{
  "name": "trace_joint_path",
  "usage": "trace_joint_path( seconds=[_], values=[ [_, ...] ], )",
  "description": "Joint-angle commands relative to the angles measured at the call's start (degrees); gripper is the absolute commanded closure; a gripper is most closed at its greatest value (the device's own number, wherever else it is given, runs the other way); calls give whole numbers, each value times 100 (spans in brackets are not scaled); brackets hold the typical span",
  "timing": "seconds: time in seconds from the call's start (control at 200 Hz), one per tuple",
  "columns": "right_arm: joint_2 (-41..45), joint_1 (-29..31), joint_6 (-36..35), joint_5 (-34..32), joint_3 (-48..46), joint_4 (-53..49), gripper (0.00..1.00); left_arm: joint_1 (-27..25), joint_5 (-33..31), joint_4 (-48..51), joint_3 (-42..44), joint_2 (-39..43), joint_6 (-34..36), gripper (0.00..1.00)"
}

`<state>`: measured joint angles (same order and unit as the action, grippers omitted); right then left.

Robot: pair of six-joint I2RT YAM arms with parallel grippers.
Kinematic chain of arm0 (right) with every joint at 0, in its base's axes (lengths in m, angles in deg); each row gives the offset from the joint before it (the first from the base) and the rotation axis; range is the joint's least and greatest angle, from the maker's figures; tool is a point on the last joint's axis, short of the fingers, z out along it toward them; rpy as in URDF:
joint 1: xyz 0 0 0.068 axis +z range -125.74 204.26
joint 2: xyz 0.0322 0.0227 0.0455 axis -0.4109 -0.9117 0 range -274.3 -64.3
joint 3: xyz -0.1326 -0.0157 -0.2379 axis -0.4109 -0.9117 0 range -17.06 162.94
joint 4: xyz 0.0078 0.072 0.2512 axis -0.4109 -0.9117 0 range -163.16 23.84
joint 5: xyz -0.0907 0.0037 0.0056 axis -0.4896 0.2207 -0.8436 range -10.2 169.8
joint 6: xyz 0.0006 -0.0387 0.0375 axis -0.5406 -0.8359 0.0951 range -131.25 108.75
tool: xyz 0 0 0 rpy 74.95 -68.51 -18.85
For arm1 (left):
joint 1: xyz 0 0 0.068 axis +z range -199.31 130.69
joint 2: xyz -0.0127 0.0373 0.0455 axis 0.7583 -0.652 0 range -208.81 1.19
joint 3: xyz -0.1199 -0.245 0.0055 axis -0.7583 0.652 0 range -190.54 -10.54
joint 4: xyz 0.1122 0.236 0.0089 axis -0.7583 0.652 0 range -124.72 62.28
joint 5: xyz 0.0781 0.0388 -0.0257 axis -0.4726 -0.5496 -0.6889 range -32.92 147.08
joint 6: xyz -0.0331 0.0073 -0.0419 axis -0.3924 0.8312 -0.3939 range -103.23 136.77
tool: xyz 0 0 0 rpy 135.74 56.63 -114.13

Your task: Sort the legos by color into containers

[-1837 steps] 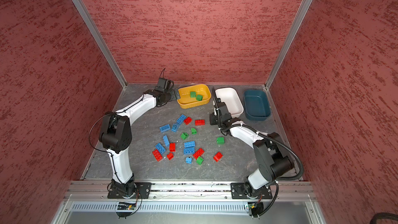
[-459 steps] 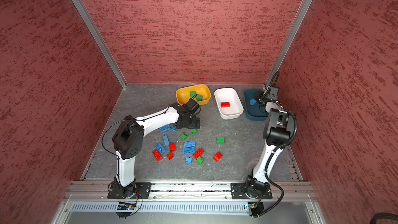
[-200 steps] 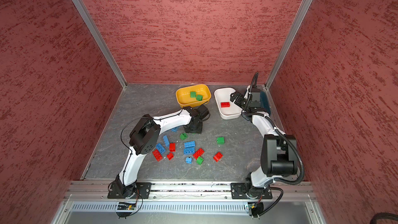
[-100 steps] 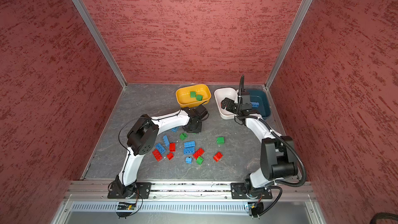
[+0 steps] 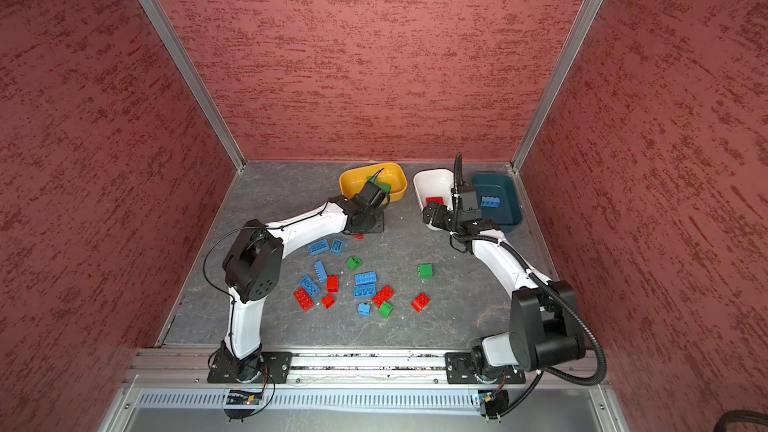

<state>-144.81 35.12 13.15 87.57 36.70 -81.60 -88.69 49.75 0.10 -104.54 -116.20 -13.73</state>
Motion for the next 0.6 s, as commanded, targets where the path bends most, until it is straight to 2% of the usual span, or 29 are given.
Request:
trace_joint_path(
  seconds=[0.0,0.23,0.421,0.591],
  values=[
    [181,56,-68,-180,-84,-169,1,267,-25,-365,-688,-174,338,78],
    [319,226,150,47,-380,-261,1,886,398,59,-2342,-991,443,77],
    [427,529,534,-297,-790,-451,1,1259,244,376,-3329,-1735,380,75],
    [253,739,487,-321,-889,-958,1,1463,56,638,-3989,-2271,226,72]
  ],
)
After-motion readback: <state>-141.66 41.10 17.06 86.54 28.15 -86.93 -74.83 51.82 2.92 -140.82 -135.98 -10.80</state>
